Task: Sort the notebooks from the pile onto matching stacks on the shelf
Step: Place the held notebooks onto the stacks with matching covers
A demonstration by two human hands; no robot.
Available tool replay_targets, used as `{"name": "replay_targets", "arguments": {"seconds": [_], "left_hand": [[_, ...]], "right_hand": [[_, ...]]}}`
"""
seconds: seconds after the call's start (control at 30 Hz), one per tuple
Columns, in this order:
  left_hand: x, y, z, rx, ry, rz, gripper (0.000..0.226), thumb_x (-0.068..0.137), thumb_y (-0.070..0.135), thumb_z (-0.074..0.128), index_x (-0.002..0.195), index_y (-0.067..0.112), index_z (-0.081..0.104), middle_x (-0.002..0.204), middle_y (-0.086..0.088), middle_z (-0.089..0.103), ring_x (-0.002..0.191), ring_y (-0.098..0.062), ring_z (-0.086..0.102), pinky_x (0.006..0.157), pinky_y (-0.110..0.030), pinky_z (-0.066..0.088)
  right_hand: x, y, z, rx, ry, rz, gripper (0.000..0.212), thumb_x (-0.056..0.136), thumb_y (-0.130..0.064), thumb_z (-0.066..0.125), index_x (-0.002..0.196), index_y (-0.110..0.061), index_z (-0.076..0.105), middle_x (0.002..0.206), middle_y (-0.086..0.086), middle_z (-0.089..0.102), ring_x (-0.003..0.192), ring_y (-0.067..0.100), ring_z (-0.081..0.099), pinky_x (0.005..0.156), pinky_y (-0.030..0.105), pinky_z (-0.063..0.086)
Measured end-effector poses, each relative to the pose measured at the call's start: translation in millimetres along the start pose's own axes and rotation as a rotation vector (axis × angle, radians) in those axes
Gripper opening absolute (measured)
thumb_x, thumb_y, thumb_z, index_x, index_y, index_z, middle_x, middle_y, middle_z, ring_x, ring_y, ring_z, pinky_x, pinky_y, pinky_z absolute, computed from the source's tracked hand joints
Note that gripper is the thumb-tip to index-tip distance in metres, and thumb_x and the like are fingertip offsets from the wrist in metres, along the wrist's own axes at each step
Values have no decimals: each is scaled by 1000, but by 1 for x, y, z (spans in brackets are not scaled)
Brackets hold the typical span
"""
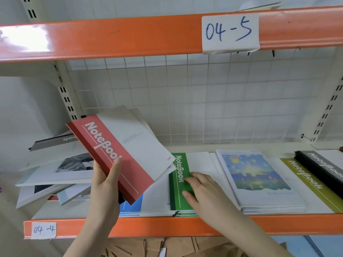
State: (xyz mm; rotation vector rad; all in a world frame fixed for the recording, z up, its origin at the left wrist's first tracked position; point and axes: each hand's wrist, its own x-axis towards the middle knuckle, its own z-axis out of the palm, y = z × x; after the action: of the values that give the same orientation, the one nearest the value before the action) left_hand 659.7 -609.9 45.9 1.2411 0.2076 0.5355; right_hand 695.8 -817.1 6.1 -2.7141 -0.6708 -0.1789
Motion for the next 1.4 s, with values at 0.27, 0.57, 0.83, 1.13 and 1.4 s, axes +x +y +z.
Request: {"name": "replay_targets", "arguments": {"seconds": [0.27,0.57,0.83,1.13,1.4], "left_hand": [[-1,-5,5,24,-27,-19,34,97,26,49,128,38,46,102,16,64,92,-11,62,60,-31,52],[-16,-17,48,79,-248,-69,39,90,14,58,120,39,53,102,12,70,85,-10,70,63,-34,56],[-52,-39,134,107,-420,-204,29,82,45,53,111,46,54,97,11,72,84,-16,72,67,-41,57],[-87,-71,245,61,-529,-193,30,93,41,45,121,46,52,110,15,69,101,-13,67,77,-42,57],[-114,-106,333,98,-479,-141,31,101,24,44,130,25,53,121,7,63,111,-17,60,86,-40,51]], "right_hand": [[-1,12,0,-16,31,21,46,100,-39,33,143,-21,37,144,-5,36,132,12,33,109,25,28],[-1,46,-53,856,143,329,22,98,-35,43,108,-25,60,109,-9,66,99,3,62,89,24,51],[-44,95,-83,924,262,511,17,88,-21,63,103,-15,57,99,1,70,89,16,68,80,35,56],[-119,204,-133,789,632,729,8,93,-15,52,89,-21,55,88,7,65,74,14,58,59,24,42],[-185,314,-176,637,716,787,20,94,-7,47,85,-1,64,88,25,63,76,37,57,60,27,34]]}}
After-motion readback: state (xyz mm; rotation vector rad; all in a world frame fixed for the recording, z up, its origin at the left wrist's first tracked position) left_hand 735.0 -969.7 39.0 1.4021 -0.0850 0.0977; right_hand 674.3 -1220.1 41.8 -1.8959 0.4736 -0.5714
